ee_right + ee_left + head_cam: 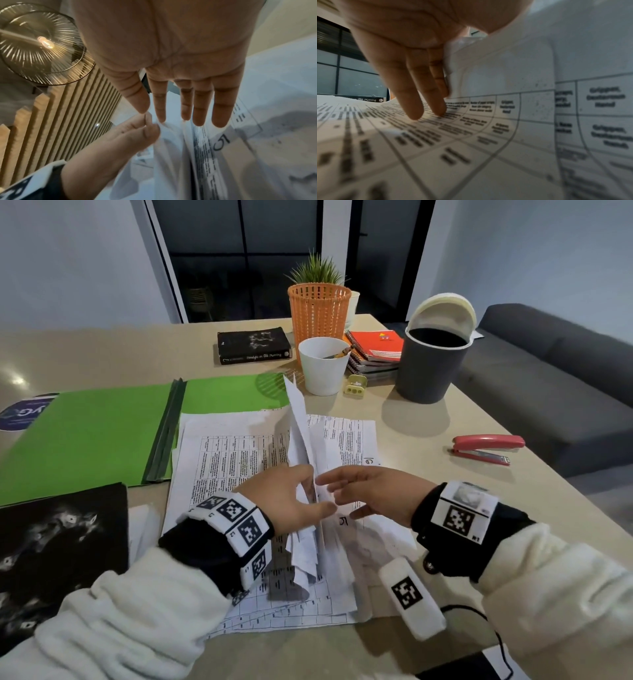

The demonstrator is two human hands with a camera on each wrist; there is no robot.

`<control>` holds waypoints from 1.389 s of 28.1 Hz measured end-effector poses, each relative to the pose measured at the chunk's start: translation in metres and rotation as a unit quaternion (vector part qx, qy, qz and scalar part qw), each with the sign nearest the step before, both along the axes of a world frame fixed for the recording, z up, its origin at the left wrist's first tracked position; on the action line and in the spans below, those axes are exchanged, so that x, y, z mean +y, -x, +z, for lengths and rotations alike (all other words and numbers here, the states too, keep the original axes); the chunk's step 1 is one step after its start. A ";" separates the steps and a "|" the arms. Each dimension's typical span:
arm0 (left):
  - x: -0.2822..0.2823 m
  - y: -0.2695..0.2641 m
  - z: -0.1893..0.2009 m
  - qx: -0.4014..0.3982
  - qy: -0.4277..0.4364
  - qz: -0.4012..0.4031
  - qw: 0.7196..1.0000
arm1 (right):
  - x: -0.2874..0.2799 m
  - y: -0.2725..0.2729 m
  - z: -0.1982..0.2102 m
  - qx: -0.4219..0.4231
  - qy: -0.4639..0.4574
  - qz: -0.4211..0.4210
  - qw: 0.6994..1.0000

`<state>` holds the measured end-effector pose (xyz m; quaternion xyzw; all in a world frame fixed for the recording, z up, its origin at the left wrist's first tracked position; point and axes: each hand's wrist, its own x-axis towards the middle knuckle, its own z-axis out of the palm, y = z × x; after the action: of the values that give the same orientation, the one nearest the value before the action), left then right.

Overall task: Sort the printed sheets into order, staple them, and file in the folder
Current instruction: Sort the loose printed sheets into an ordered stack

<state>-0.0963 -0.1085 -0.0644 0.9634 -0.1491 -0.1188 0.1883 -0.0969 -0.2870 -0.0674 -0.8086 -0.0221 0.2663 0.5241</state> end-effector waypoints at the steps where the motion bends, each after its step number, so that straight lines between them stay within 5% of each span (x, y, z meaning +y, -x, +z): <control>1: 0.000 0.000 0.000 0.000 -0.003 -0.001 1.000 | 0.001 -0.001 -0.001 -0.006 0.014 -0.008 1.000; 11: 0.002 0.000 0.001 0.020 -0.008 0.000 1.000 | -0.007 -0.008 -0.021 0.019 0.098 -0.031 0.994; 17: 0.004 -0.001 0.001 0.029 0.010 -0.001 1.000 | -0.014 -0.008 -0.023 0.053 -0.027 -0.140 0.988; 21: 0.005 -0.001 0.002 0.034 0.001 -0.001 0.999 | -0.011 -0.002 -0.015 0.097 -0.102 -0.138 0.980; 24: 0.004 -0.001 0.003 0.030 0.001 0.006 1.000 | -0.008 -0.002 -0.015 0.082 -0.090 -0.133 0.984; 28: 0.003 0.001 0.001 0.021 -0.003 0.011 1.000 | -0.009 -0.009 -0.019 0.014 0.039 -0.135 0.990; 34: 0.003 -0.001 0.000 0.022 0.000 0.020 1.000 | -0.001 -0.014 -0.016 0.096 -0.096 -0.166 0.977; 39: 0.003 0.001 0.001 0.020 0.001 0.019 1.000 | 0.003 -0.015 -0.015 0.132 -0.119 -0.215 0.960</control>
<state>-0.0968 -0.1055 -0.0635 0.9634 -0.1269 -0.1344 0.1943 -0.0814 -0.2842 -0.0827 -0.6836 0.1905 0.2474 0.6597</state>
